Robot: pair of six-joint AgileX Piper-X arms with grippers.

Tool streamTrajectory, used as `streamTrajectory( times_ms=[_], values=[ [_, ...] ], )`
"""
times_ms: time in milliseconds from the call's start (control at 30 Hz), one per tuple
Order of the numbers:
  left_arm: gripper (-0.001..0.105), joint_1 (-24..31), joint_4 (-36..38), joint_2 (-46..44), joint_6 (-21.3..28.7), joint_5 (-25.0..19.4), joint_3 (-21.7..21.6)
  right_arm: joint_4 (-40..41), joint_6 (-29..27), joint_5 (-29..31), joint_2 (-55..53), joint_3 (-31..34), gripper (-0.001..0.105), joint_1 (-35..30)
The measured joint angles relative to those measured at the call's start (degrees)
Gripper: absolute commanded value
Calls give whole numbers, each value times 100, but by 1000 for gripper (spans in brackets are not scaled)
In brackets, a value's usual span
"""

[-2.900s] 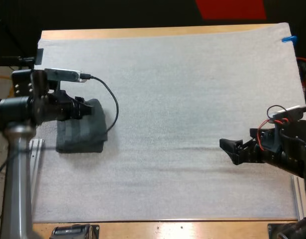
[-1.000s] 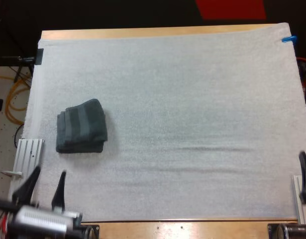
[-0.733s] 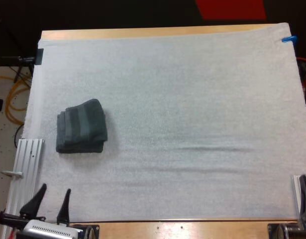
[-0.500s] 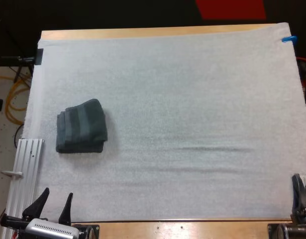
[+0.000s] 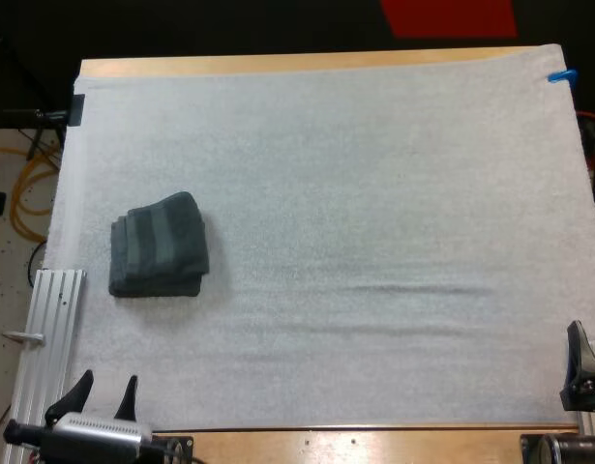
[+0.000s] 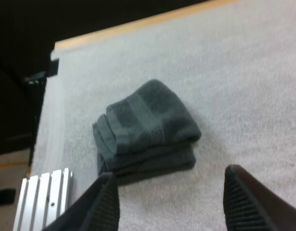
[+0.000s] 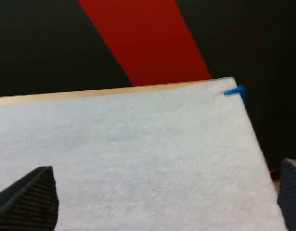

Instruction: Pick towel from pile fold and stack

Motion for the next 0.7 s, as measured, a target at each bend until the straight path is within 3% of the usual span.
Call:
streamTrajectory(
  times_ms=[367, 567, 700],
  values=[
    [47, 0, -1514, 11, -102, -10, 1282, -172, -327, -33, 0, 491, 90, 0],
    [47, 0, -1690, 21, -125, -10, 1791, -274, -327, -159, 0, 1018, 90, 0],
    [47, 0, -1807, 21, -153, -10, 1869, -298, -327, -166, 8, 1298, 90, 0]
  ],
)
